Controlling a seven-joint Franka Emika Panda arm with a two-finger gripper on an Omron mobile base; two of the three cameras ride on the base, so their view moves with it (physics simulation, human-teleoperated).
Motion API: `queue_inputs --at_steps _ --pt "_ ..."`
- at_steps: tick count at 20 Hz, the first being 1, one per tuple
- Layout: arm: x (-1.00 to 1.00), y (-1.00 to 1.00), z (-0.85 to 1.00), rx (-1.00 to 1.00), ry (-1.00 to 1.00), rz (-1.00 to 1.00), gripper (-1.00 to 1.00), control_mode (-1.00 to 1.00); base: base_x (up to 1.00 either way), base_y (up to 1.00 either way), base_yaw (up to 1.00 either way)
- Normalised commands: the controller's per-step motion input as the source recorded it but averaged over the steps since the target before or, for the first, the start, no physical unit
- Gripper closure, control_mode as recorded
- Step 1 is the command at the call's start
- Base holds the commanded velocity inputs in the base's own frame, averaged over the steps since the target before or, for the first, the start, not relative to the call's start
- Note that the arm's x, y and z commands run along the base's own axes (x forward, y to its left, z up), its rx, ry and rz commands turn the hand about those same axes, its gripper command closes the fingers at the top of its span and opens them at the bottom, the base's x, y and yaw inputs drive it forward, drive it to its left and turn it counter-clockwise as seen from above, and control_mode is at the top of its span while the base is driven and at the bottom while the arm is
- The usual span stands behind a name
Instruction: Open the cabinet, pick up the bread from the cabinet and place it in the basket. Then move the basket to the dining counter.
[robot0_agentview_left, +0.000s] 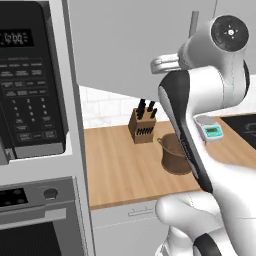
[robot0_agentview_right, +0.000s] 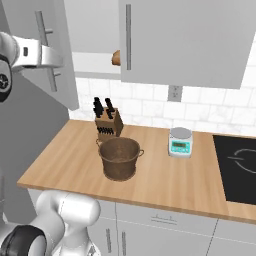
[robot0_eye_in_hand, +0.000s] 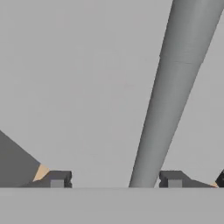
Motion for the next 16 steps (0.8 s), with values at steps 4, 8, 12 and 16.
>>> queue_inputs --at_steps 4,8,12,16 --pt "-0.96 -0.53 0.00 0.16 -0.08 -0.04 -1.00 -1.00 0.00 0.00 0.00" --pt "-0.75 -0.95 0.00 0.36 -0.04 0.00 -1.00 -1.00 0.00 0.00 0.00" --pt "0.00 -1.00 0.06 0.57 0.00 0.16 -1.00 -1.00 0.00 0.00 0.00" --pt "0.00 -0.68 0.01 0.68 0.04 0.29 -1.00 -1.00 0.00 0.00 0.00"
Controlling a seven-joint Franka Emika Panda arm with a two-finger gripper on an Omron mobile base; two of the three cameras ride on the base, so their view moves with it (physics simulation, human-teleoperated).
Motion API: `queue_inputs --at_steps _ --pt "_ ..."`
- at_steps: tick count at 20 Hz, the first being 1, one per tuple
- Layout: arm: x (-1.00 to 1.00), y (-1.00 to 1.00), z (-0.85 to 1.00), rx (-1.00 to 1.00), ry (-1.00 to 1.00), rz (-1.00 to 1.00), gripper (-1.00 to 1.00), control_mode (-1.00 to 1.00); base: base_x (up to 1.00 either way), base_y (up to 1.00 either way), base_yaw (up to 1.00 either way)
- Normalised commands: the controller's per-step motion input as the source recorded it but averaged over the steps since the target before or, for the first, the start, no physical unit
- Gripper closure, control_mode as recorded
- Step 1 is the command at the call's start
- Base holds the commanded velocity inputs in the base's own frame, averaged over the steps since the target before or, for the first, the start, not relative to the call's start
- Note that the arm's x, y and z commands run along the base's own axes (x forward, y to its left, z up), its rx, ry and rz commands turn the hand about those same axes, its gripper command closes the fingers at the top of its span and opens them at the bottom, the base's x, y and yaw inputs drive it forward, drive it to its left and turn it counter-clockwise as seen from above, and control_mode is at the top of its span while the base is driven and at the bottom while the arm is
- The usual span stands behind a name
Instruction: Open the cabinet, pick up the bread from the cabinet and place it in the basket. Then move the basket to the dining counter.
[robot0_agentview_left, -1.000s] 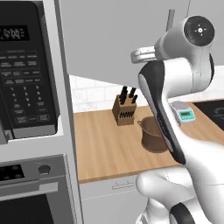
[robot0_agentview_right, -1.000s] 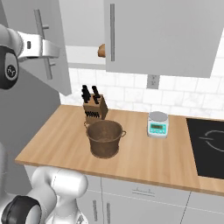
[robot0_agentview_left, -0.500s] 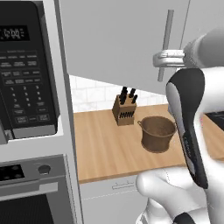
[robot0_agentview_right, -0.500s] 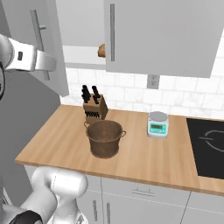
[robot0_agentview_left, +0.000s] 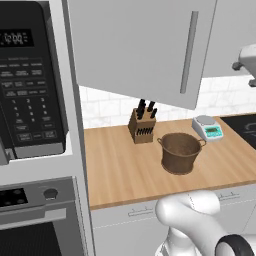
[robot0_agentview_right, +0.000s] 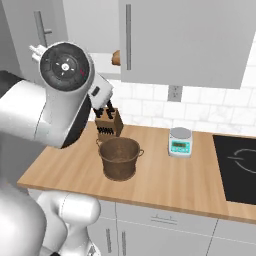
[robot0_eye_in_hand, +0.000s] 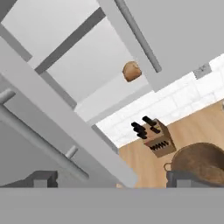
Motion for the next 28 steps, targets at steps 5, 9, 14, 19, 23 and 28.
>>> queue_inputs --at_steps 5,9,14,19,23,28 --pt "0.22 -0.14 -0.10 0.55 0.07 0.46 -1.00 -1.00 0.00 0.00 0.00" --pt "0.10 0.50 -0.21 0.00 0.02 0.24 -1.00 -1.00 0.00 0.00 0.00" --pt "0.22 0.50 -0.13 0.01 0.26 0.02 -1.00 -1.00 0.00 0.00 0.00" --pt "0.24 0.16 -0.01 0.07 0.13 0.00 -1.00 -1.00 0.00 0.00 0.00" --pt "0.16 0.07 -0.05 0.20 0.13 0.00 -1.00 -1.00 0.00 0.00 0.00" --pt "0.00 0.26 -0.01 0.07 -0.12 0.04 -1.00 -1.00 0.00 0.00 0.00"
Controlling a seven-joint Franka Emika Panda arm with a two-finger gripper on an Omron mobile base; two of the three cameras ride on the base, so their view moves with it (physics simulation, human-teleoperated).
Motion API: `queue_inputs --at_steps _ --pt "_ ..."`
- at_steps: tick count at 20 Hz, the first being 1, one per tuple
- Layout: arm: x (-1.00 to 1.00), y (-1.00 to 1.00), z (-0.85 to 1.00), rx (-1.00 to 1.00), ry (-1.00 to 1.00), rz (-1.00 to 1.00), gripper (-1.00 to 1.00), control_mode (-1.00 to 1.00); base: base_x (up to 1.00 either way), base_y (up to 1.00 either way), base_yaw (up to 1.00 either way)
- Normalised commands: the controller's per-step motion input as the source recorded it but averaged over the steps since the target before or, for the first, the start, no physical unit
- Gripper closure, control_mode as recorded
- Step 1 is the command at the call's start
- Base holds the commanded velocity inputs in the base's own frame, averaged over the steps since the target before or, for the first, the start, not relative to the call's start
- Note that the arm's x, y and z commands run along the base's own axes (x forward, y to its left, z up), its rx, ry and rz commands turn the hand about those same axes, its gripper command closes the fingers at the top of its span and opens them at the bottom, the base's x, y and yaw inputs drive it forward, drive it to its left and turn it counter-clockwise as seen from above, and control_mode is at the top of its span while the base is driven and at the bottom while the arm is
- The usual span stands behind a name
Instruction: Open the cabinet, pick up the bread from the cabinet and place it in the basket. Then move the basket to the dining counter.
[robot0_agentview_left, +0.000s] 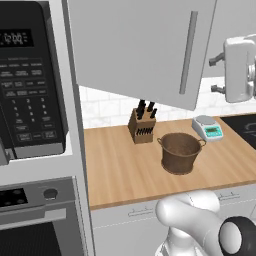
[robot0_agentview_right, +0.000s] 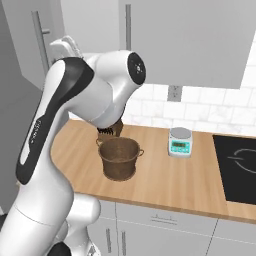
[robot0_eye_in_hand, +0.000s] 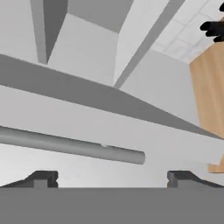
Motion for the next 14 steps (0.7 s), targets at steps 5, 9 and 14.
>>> queue_inputs --at_steps 5,9,14 --pt "0.00 0.02 0.01 -0.05 -0.37 0.08 -1.00 -1.00 0.00 0.00 0.00" --pt "0.02 -0.07 0.07 -0.03 -0.46 0.21 -1.00 -1.00 0.00 0.00 0.00" --pt "0.17 -0.05 0.08 -0.06 -0.28 0.25 -1.00 -1.00 0.00 0.00 0.00"
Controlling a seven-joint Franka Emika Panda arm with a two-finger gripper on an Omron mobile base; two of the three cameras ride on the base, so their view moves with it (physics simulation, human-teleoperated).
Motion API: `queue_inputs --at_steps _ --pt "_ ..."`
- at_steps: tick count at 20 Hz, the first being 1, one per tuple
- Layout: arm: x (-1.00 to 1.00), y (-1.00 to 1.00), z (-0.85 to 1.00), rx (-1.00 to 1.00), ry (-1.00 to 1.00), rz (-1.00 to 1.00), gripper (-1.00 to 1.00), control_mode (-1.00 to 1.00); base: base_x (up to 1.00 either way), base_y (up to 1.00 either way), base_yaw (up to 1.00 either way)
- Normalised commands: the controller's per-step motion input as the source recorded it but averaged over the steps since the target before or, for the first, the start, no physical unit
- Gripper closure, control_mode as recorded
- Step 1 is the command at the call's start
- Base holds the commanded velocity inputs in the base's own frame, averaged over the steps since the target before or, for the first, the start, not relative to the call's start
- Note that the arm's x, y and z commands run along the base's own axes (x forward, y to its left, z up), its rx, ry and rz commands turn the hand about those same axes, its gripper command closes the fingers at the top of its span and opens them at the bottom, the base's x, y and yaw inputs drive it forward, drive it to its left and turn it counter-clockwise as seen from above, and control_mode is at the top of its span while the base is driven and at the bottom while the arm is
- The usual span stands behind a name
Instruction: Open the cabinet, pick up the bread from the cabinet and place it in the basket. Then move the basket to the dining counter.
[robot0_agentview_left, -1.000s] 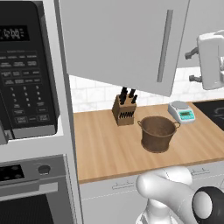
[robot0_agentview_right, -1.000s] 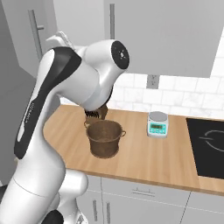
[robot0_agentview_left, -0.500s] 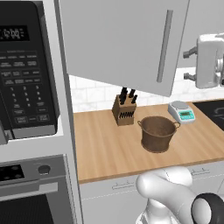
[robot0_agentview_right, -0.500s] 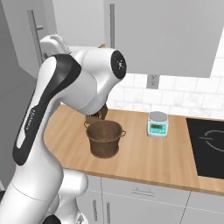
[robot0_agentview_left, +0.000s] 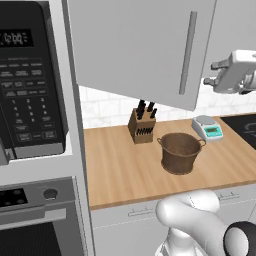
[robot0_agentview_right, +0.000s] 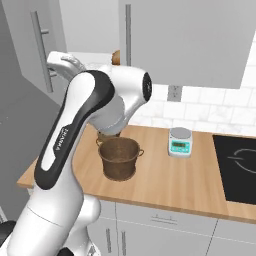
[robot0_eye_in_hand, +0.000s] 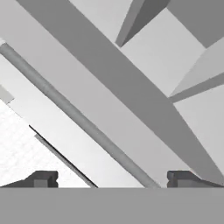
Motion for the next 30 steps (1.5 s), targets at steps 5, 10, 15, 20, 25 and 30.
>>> queue_inputs --at_steps 5,10,15,20,25,30 --pt "0.30 -0.11 0.00 -0.14 -0.19 0.19 -1.00 -1.00 0.00 0.00 0.00" --pt "0.08 -0.21 0.05 -0.17 -0.18 0.05 -1.00 -1.00 0.00 0.00 0.00" --pt "0.16 0.01 0.05 -0.10 -0.07 0.00 -1.00 -1.00 0.00 0.00 0.00" --pt "0.55 0.01 0.00 -0.06 0.00 0.00 -1.00 -1.00 0.00 0.00 0.00" --pt "0.34 0.19 0.00 -0.01 0.00 0.05 -1.00 -1.00 0.00 0.00 0.00" --pt "-0.02 0.81 0.00 0.00 0.00 0.21 -1.00 -1.00 0.00 0.00 0.00"
